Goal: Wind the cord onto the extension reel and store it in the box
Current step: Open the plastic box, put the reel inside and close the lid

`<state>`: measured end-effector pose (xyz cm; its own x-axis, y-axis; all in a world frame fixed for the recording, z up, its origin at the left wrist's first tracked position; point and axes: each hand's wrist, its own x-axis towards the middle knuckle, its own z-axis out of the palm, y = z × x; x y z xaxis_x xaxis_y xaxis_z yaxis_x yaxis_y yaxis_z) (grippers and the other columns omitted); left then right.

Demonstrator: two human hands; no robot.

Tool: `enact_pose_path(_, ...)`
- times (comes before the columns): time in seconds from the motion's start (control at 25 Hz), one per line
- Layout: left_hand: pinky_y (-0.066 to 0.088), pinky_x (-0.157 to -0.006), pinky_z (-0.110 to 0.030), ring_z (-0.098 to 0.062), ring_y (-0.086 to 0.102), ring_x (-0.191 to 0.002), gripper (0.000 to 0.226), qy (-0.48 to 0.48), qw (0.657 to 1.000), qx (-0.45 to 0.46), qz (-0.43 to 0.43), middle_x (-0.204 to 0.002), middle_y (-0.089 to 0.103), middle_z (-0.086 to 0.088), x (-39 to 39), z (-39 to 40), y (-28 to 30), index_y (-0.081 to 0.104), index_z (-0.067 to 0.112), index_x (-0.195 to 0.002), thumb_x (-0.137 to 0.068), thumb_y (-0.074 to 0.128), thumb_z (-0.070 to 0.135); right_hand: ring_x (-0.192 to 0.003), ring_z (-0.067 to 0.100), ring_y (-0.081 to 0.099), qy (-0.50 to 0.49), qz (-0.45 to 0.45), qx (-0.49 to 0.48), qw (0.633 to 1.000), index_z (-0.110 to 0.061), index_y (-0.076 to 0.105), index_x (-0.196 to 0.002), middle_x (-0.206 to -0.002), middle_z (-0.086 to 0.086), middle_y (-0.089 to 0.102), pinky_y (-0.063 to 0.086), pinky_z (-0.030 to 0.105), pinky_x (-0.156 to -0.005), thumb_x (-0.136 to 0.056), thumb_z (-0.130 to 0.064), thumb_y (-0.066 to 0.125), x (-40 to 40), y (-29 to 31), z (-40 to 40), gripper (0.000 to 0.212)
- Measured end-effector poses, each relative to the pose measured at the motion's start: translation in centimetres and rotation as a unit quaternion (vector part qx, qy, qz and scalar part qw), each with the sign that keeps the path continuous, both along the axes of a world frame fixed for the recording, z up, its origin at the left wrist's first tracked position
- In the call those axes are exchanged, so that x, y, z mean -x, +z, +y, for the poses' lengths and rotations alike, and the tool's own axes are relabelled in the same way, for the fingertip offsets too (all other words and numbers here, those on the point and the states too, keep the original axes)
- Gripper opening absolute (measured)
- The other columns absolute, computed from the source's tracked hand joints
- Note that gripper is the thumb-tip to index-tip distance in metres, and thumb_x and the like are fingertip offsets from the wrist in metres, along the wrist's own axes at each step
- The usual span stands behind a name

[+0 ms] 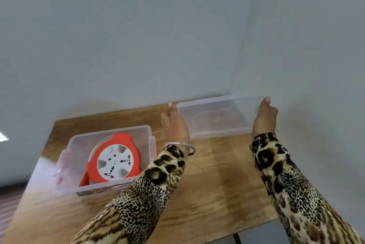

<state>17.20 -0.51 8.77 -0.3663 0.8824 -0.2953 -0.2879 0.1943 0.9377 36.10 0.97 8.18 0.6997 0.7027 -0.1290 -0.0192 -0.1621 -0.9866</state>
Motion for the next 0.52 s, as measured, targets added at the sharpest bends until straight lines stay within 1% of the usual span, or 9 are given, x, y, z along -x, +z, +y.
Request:
enact_pose_path(0.04,0.04,-0.101,-0.041,-0.024,0.05,-0.118,0.055,0.037,0.998,-0.04,-0.02,-0.134,0.052,-0.01,1.7,0.5,1.2,0.05,0.009,-0.126,-0.098,0.03,0.052,-0.108,0.018,0.049,0.012,0.097,-0.082,0.992,-0.009,0.045,-0.128,-0.114,0.002,0.054,0.035,0.029,-0.093,-0.094,-0.055,0.031,1.4,1.3,0.0,0.058)
enact_pose_path(0.12,0.046,-0.085,-0.03,-0.017,0.058,-0.089,0.038,0.095,0.991,-0.094,-0.024,-0.093,0.064,-0.004,6.2,0.9,3.2,0.063,0.01,-0.097,-0.098,0.041,0.041,-0.081,0.01,0.06,0.056,0.278,-0.208,0.936,-0.013,0.061,-0.099,-0.08,-0.007,0.062,0.049,0.026,-0.079,-0.093,-0.052,0.041,4.3,3.1,-0.2,0.044)
enact_pose_path(0.16,0.046,-0.078,-0.025,-0.014,0.056,-0.08,0.022,0.108,0.988,-0.111,-0.001,-0.082,0.061,0.001,8.7,0.9,3.6,0.062,0.013,-0.089,-0.095,0.051,0.031,-0.073,0.012,0.062,0.093,0.331,-0.227,0.911,-0.013,0.061,-0.085,-0.072,-0.004,0.063,0.052,0.026,-0.071,-0.093,-0.043,0.047,5.8,3.3,-0.3,0.034)
enact_pose_path(0.2,0.045,-0.074,-0.022,-0.012,0.056,-0.078,0.003,0.102,0.987,-0.123,0.031,-0.08,0.059,0.004,11.3,0.7,3.5,0.061,0.015,-0.089,-0.09,0.059,0.017,-0.075,0.016,0.062,0.14,0.343,-0.213,0.904,-0.011,0.06,-0.083,-0.076,0.0,0.064,0.053,0.028,-0.069,-0.093,-0.03,0.051,7.3,3.0,0.0,0.023)
enact_pose_path(0.24,0.045,-0.075,-0.021,-0.012,0.056,-0.08,0.014,0.09,0.985,-0.13,0.066,-0.083,0.058,0.004,13.8,0.4,3.1,0.059,0.015,-0.093,-0.085,0.062,0.004,-0.083,0.02,0.062,0.19,0.336,-0.181,0.905,-0.01,0.06,-0.09,-0.087,0.004,0.064,0.053,0.03,-0.072,-0.091,-0.015,0.051,8.9,2.5,0.1,0.01)
enact_pose_path(0.28,0.047,-0.077,-0.022,-0.011,0.056,-0.084,0.027,0.072,0.985,-0.13,0.091,-0.089,0.058,0.004,16.7,0.0,2.4,0.057,0.015,-0.098,-0.081,0.061,-0.006,-0.092,0.024,0.061,0.236,0.317,-0.145,0.907,-0.01,0.058,-0.099,-0.1,0.008,0.064,0.053,0.034,-0.078,-0.089,-0.003,0.048,10.9,2.0,0.2,0.015)
enact_pose_path(0.36,0.051,-0.081,-0.03,-0.017,0.059,-0.093,0.037,0.046,0.988,-0.077,0.124,-0.102,0.061,-0.003,21.7,-1.6,0.5,0.054,0.015,-0.104,-0.079,0.058,-0.012,-0.101,0.029,0.061,0.312,0.288,-0.081,0.902,-0.01,0.055,-0.112,-0.116,0.012,0.061,0.053,0.041,-0.084,-0.087,0.008,0.045,14.5,0.7,-0.1,0.033)
enact_pose_path(0.44,0.054,-0.08,-0.042,-0.029,0.063,-0.095,0.028,0.033,0.988,0.008,0.153,-0.107,0.065,-0.014,25.8,-3.4,-1.4,0.054,0.014,-0.106,-0.083,0.056,-0.003,-0.094,0.025,0.067,0.374,0.235,-0.027,0.897,-0.014,0.055,-0.115,-0.114,0.01,0.064,0.057,0.039,-0.072,-0.087,0.006,0.049,17.9,-0.4,-1.3,0.035)
enact_pose_path(0.52,0.052,-0.077,-0.042,-0.033,0.063,-0.092,0.017,0.034,0.959,0.076,0.27,-0.104,0.067,-0.017,28.7,-5.1,-3.3,0.059,0.009,-0.106,-0.09,0.055,0.015,-0.083,0.017,0.07,0.403,0.15,0.013,0.903,-0.02,0.056,-0.114,-0.106,0.004,0.066,0.058,0.032,-0.062,-0.089,-0.002,0.051,20.8,-1.8,-2.9,0.031)
